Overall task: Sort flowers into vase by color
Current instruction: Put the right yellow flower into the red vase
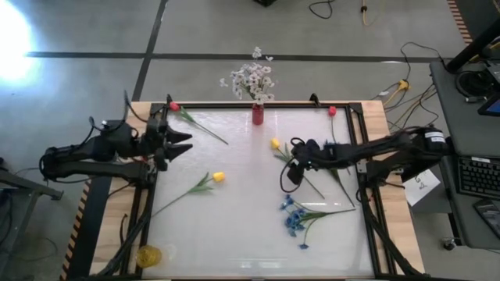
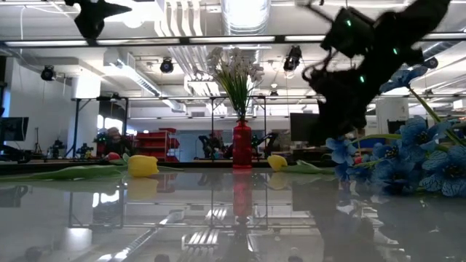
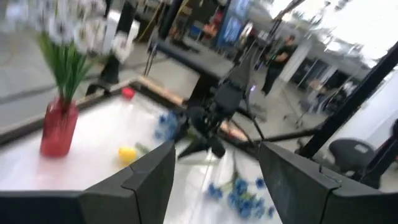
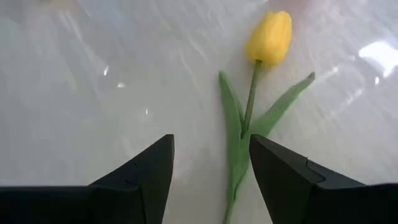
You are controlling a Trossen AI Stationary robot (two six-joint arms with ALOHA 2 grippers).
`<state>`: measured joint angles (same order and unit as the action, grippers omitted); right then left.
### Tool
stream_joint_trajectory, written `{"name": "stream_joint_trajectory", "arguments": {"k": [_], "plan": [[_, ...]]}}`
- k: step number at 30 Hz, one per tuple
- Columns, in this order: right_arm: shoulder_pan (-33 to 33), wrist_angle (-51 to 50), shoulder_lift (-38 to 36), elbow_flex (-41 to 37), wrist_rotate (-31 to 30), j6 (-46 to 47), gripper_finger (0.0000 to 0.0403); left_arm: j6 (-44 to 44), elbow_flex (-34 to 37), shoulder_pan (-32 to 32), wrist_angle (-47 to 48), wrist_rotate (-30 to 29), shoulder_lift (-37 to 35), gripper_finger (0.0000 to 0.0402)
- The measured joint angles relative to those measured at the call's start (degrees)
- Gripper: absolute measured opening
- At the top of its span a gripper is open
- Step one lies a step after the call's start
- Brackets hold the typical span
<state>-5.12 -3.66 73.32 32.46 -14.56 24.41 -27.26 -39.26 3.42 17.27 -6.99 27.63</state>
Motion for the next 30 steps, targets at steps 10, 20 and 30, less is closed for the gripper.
{"name": "stream_joint_trajectory", "arguments": {"k": [10, 20, 30], "plan": [[-7.55, 4.59, 8.58, 1.76, 1.85, -2.54, 0.0203, -2.59, -0.39, 0.07, -1.86, -0.02, 8.41, 0.0221], [-12.20, -21.01, 21.07, 20.45, 14.60, -3.17, 0.0203, -1.08, -3.34, 0.05, -3.30, -5.97, 9.68, 0.0221], [-12.16, -33.34, 29.35, 31.96, 14.81, -8.79, 0.0151, 5.48, -3.37, 0.60, -2.94, -10.50, 6.74, 0.0221]]}}
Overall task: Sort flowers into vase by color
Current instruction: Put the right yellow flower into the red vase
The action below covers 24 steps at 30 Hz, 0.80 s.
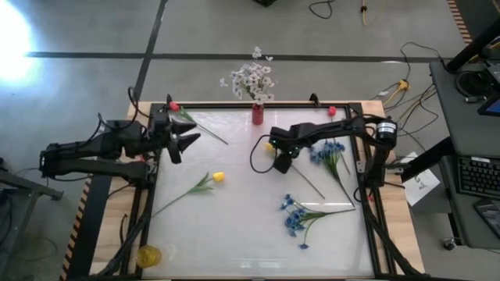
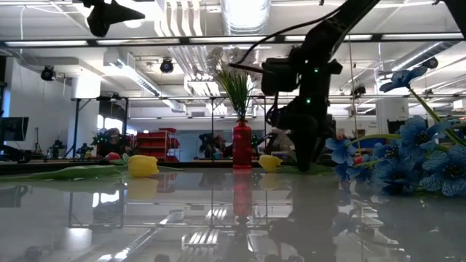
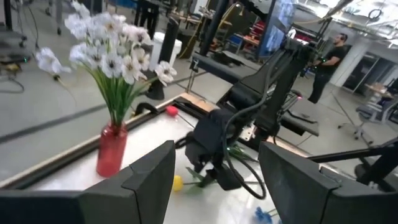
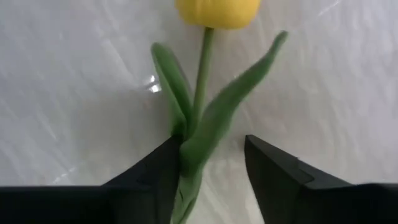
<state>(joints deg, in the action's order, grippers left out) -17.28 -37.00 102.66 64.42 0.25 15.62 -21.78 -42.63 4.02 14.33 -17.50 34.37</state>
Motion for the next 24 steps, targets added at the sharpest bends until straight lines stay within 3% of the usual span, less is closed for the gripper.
{"name": "stream_joint_trajectory", "arguments": {"k": [8, 14, 19, 24], "plan": [[0.53, 0.12, 1.47, 1.90, 3.34, 1.40, 0.0022, 4.58, 0.00, 1.78, 0.00, 0.00, -3.83, 0.0221], [0.49, 6.62, -9.85, 0.56, 0.88, 0.76, 0.0013, 5.90, 0.00, 1.89, 2.25, 0.00, -6.28, 0.0221], [-0.13, 22.28, -24.25, -7.19, -3.12, -4.00, 0.0013, 5.01, 0.00, 1.89, 3.10, 0.00, -5.30, 0.0221], [-1.52, 49.54, -37.49, -18.28, -19.17, -12.71, 0.0012, 2.90, 0.00, 1.89, 3.03, 0.02, -2.26, 0.0221]]}}
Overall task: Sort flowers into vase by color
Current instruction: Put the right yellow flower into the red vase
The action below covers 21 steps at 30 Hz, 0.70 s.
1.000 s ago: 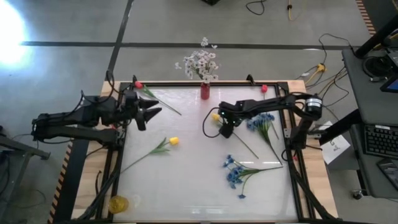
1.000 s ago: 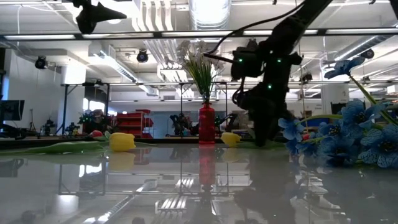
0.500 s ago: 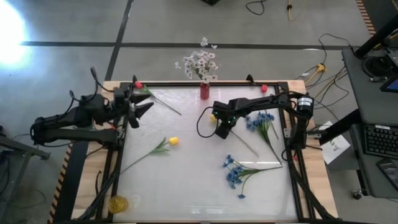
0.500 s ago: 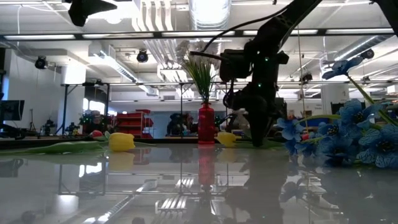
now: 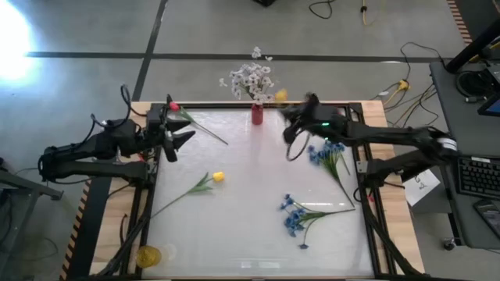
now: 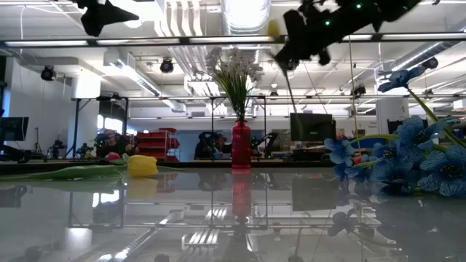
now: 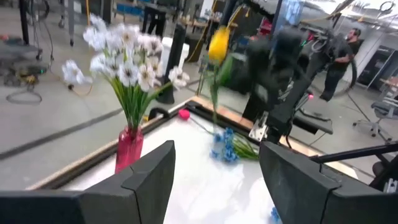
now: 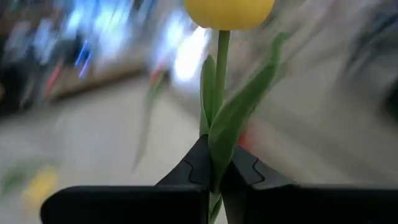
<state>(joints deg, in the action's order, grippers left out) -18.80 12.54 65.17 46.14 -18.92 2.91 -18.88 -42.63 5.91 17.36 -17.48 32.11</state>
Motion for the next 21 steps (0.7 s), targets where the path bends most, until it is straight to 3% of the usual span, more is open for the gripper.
{"name": "stream_joint_trajectory", "arguments": {"k": [3, 8, 21], "plan": [[-2.94, 16.94, -2.94, -6.22, -3.61, -4.88, 0.0012, -1.95, 0.00, 0.00, 0.18, 0.00, 2.71, 0.0221], [-9.19, 33.72, -1.35, -7.54, -1.60, -6.94, 0.0012, -3.41, 0.00, 0.39, -0.29, 0.05, 6.60, 0.0221], [-13.87, 35.83, 18.63, 12.96, 5.98, -8.29, 0.0012, -9.23, 0.00, 0.74, 1.24, 0.07, 8.64, 0.0221]]}}
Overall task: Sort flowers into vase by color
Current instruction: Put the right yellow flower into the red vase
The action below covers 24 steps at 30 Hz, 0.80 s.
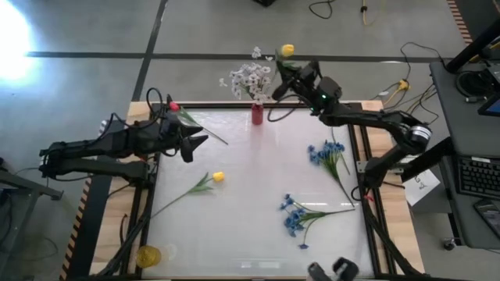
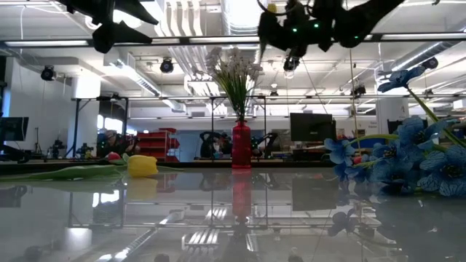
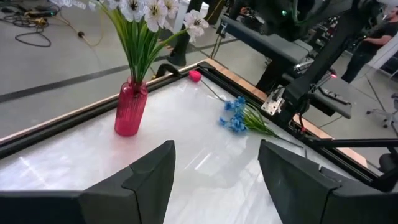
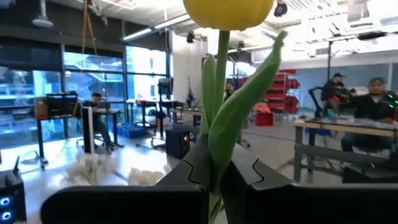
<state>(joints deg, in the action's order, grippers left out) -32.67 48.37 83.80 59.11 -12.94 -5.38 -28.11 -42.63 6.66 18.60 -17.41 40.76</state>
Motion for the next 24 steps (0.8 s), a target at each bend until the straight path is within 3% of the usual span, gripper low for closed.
{"name": "stream_joint_trajectory", "arguments": {"k": [4, 10, 24], "plan": [[0.03, -0.69, 4.12, 4.79, 1.37, 2.80, 0.0012, -0.06, 0.00, 0.00, 0.01, 0.00, -0.48, 0.0221], [1.06, -9.69, 5.56, 9.07, 1.42, 0.93, 0.0012, 0.09, 0.00, 0.00, 1.79, 0.00, -1.54, 0.0221], [1.04, -14.45, 2.58, 9.46, 0.93, 3.24, 0.0012, 1.95, 0.00, 1.29, 1.79, -0.15, -3.48, 0.0221]]}}
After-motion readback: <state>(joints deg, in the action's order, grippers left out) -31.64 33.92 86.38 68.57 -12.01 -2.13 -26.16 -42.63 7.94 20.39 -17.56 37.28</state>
